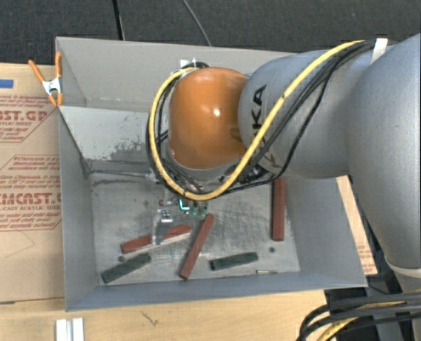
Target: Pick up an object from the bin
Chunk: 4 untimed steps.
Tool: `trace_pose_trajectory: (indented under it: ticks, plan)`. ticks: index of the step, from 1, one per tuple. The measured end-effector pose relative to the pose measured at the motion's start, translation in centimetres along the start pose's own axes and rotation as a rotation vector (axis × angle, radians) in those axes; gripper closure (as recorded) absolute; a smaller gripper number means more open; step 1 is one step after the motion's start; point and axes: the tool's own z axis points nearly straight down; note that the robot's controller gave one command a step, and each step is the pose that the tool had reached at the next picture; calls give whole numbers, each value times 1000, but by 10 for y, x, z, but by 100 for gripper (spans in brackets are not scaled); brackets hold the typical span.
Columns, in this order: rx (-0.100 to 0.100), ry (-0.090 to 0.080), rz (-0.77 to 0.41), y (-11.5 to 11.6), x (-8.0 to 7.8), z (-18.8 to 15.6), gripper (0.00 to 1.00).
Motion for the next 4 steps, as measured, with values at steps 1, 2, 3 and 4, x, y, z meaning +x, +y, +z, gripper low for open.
trace_pose_trajectory:
  ticks: [1, 2, 3, 4]
  plan:
    - [-1, -7, 2, -1, -2, -5, 0]
    - [0, -6, -149, -20, 19, 90, 100]
    - [-1, -6, -149, -20, 19, 90, 100]
    - [-1, -10, -164, -14, 18, -61, 100]
